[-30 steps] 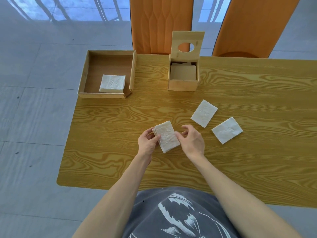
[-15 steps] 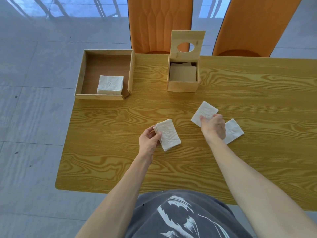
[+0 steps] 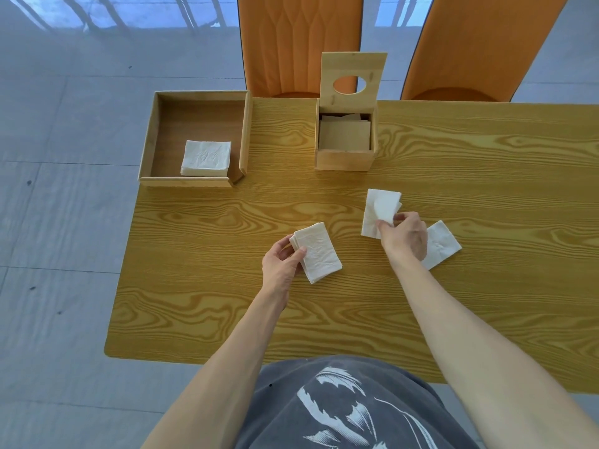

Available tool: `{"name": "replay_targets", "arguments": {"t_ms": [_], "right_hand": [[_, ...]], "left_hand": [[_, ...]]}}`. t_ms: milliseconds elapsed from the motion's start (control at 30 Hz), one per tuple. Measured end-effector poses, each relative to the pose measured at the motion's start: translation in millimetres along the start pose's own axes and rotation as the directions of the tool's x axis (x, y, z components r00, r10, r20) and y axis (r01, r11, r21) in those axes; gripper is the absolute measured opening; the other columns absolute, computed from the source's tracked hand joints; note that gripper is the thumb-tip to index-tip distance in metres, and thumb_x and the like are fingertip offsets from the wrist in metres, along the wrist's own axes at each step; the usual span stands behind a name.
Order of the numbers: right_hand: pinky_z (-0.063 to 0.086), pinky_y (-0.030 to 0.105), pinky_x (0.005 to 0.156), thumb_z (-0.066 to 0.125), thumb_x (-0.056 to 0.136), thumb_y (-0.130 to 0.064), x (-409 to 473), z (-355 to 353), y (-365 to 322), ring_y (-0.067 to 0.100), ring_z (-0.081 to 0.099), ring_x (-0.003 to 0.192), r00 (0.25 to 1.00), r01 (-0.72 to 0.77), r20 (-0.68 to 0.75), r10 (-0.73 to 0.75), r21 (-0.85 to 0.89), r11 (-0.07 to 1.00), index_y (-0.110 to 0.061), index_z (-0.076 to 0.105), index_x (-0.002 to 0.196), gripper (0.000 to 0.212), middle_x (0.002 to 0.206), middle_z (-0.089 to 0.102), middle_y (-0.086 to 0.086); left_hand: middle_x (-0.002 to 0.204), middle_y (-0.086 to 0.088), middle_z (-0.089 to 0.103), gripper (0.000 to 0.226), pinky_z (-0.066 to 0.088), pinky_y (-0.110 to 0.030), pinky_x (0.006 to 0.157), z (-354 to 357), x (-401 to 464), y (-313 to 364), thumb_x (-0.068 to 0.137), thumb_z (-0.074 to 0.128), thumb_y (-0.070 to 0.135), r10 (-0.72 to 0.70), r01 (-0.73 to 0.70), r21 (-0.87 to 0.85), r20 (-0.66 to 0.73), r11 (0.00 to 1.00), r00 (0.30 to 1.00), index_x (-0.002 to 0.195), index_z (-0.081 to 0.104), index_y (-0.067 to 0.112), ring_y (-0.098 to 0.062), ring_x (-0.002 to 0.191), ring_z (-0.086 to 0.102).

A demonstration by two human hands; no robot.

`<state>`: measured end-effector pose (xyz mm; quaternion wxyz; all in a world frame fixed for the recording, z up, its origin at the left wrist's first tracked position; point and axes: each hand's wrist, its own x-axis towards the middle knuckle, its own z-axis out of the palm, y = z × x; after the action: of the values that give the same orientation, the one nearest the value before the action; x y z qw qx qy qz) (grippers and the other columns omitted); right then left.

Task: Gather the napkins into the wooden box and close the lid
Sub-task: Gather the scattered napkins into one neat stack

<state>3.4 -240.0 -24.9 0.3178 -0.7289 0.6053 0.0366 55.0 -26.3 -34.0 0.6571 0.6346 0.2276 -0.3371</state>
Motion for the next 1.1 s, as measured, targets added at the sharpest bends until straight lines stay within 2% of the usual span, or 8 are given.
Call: {"name": "replay_targets", "arguments": {"t_ms": [133, 300, 467, 567, 667, 867, 1000, 1100], "right_hand": [[0.044, 0.033, 0.072, 0.069, 0.088, -0.023, -8, 0, 6, 0.027, 0.065, 0.102, 0.998, 0.058, -0.005, -0.057, 0.094, 0.994, -0.014, 0.054, 0.122, 0.038, 0.112, 0.069, 0.003], [0.050, 0.032, 0.080, 0.070, 0.089, -0.018, -17, -2, 14, 0.023, 0.066, 0.099, 0.985, 0.156, 0.025, -0.169, 0.262, 0.952, -0.008, 0.063, 0.121, 0.034, 0.110, 0.071, 0.007], [0.061, 0.035, 0.076, 0.072, 0.089, -0.016, -24, -5, 30, 0.013, 0.069, 0.093, 0.959, 0.039, 0.212, -0.186, 0.553, 0.832, -0.021, 0.051, 0.136, 0.051, 0.107, 0.071, 0.001], [0.057, 0.028, 0.071, 0.072, 0.089, -0.015, -31, -4, 33, 0.013, 0.070, 0.096, 0.894, 0.037, 0.347, -0.283, 0.572, 0.819, -0.019, 0.061, 0.129, 0.041, 0.108, 0.074, 0.000], [0.055, 0.021, 0.062, 0.071, 0.090, -0.010, -42, 1, 33, 0.007, 0.070, 0.086, 0.836, 0.030, 0.430, -0.341, 0.584, 0.811, -0.014, 0.066, 0.121, 0.032, 0.101, 0.074, -0.005], [0.053, 0.015, 0.057, 0.069, 0.091, -0.005, -54, 15, 31, 0.009, 0.068, 0.082, 0.779, 0.020, 0.502, -0.376, 0.580, 0.814, -0.008, 0.065, 0.116, 0.025, 0.099, 0.073, 0.000], [0.056, 0.021, 0.065, 0.070, 0.091, -0.006, -58, 25, 33, 0.016, 0.070, 0.090, 0.771, 0.052, 0.509, -0.383, 0.549, 0.834, -0.009, 0.066, 0.114, 0.024, 0.101, 0.073, 0.003], [0.059, 0.030, 0.072, 0.073, 0.089, -0.015, -56, 35, 36, 0.018, 0.071, 0.094, 0.808, 0.178, 0.448, -0.383, 0.435, 0.883, -0.014, 0.068, 0.110, 0.022, 0.100, 0.074, 0.001]], "left_hand": [[0.104, -0.002, 0.073, 0.039, 0.055, -0.043, 0.096, 0, 0, -2, 0.086, 0.072, 0.003, -0.001, 0.001, 0.007, 0.007, 1.000, 1.000, 0.121, 0.060, 0.015, -0.022, 0.104, 0.070], [0.105, -0.004, 0.073, 0.040, 0.058, -0.039, 0.088, 0, -2, -2, 0.088, 0.070, 0.006, -0.013, 0.013, -0.004, 0.010, 1.000, 1.000, 0.126, 0.058, 0.011, -0.020, 0.099, 0.071], [0.105, -0.004, 0.073, 0.037, 0.057, -0.042, 0.089, 1, -5, -5, 0.092, 0.066, 0.011, -0.017, 0.017, 0.000, 0.003, 1.000, 1.000, 0.129, 0.058, 0.010, -0.020, 0.097, 0.070], [0.103, -0.005, 0.073, 0.036, 0.058, -0.040, 0.083, 2, -8, -6, 0.093, 0.066, 0.016, -0.016, 0.016, -0.011, 0.006, 1.000, 1.000, 0.128, 0.059, 0.010, -0.018, 0.090, 0.071], [0.099, -0.004, 0.074, 0.031, 0.057, -0.030, 0.070, 3, -12, -5, 0.093, 0.066, 0.019, -0.009, 0.009, -0.013, 0.005, 1.000, 1.000, 0.123, 0.062, 0.012, -0.015, 0.084, 0.071], [0.115, -0.011, 0.072, 0.032, 0.057, -0.034, 0.078, 3, -14, -7, 0.096, 0.062, 0.027, -0.012, 0.011, -0.025, -0.018, 1.000, 1.000, 0.123, 0.064, 0.011, -0.026, 0.107, 0.069], [0.113, -0.009, 0.072, 0.036, 0.057, -0.034, 0.078, 2, -14, -8, 0.095, 0.064, 0.027, -0.023, 0.022, -0.037, -0.016, 0.999, 1.000, 0.126, 0.061, 0.010, -0.021, 0.098, 0.070], [0.103, -0.005, 0.072, 0.034, 0.057, -0.040, 0.086, 2, -13, -9, 0.093, 0.067, 0.021, -0.016, 0.016, -0.021, -0.016, 1.000, 1.000, 0.124, 0.061, 0.010, -0.019, 0.091, 0.069]]}}
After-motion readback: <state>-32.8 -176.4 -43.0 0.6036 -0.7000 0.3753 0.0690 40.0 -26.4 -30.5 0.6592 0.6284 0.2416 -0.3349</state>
